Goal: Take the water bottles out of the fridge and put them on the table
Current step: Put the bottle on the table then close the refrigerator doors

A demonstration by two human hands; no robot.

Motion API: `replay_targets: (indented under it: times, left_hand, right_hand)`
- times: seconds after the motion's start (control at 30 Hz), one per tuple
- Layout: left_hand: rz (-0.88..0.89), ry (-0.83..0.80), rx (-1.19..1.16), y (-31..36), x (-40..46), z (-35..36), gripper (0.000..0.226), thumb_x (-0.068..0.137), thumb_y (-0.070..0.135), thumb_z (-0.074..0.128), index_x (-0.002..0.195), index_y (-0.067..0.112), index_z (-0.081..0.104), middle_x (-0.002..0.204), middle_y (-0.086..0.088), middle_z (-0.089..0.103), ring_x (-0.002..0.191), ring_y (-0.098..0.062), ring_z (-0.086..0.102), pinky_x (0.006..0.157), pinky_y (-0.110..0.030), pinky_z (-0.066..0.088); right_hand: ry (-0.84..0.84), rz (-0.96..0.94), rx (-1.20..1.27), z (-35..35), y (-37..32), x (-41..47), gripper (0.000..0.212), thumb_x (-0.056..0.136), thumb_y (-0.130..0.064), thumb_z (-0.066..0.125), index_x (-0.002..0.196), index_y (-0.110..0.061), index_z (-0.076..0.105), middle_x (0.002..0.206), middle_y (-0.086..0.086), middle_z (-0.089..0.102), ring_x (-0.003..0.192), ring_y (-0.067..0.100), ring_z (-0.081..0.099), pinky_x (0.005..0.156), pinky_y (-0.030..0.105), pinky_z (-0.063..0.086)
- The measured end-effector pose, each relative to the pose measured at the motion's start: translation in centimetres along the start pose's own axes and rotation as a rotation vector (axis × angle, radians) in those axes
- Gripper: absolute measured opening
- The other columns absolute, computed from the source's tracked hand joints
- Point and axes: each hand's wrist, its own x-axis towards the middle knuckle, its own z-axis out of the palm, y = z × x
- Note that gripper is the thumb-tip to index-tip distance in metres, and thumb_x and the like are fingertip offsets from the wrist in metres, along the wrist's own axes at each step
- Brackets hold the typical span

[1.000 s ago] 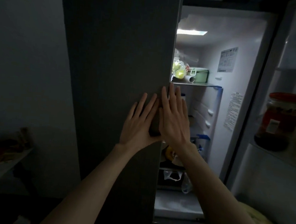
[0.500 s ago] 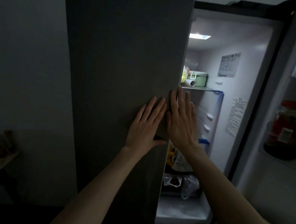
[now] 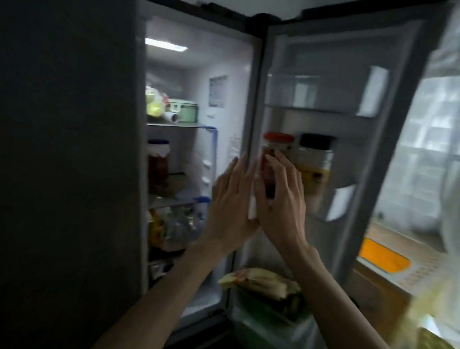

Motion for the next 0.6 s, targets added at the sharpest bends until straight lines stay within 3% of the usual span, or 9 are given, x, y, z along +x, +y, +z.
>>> replay_targets:
  times: [0.17,0.3,0.43,0.6]
  left_hand:
    - [0.163,0.098,-0.198,8.3,1.4,5.0,0.080,0.087,0.046,0.063,0.150,0.007,0.034,0.159,-0.013,0.030,0.149,-0.026,0.023,0.121,-0.041,0.022]
    - [0.221,0.156,-0.074,11.9,1.7,6.7,0.072,0.093,0.049,0.059,0.149,0.009,0.039,0.156,-0.012,0.036,0.148,-0.030,0.024,0.120,-0.048,0.021]
    - [0.243,0.090,-0.013,13.1,1.8,7.9,0.069,0.092,0.048,0.057,0.147,0.010,0.041,0.150,-0.012,0.044,0.142,-0.027,0.028,0.118,-0.040,0.013]
    - [0.233,0.116,-0.052,13.2,2.8,6.6,0.060,0.093,0.046,0.054,0.140,0.011,0.048,0.129,-0.007,0.059,0.122,-0.018,0.043,0.107,-0.026,0.022]
  right_hand:
    - [0.161,-0.022,-0.083,-9.0,4.8,-1.2,0.040,0.098,-0.028,0.048,0.132,-0.007,0.056,0.137,0.007,0.054,0.125,0.023,0.051,0.102,0.031,0.044]
    - [0.245,0.034,-0.184,-13.3,9.1,-1.5,0.040,0.099,-0.028,0.048,0.132,-0.006,0.056,0.140,0.010,0.053,0.128,0.024,0.050,0.102,0.037,0.046]
    - [0.160,0.087,-0.238,-14.2,12.0,-1.6,0.044,0.099,-0.030,0.050,0.139,-0.012,0.047,0.150,0.013,0.041,0.135,0.028,0.043,0.102,0.035,0.040]
    - [0.021,0.268,-0.201,-12.7,13.1,-1.8,0.060,0.099,-0.044,0.039,0.154,-0.023,0.028,0.164,0.011,0.013,0.146,0.034,0.027,0.108,0.046,0.033]
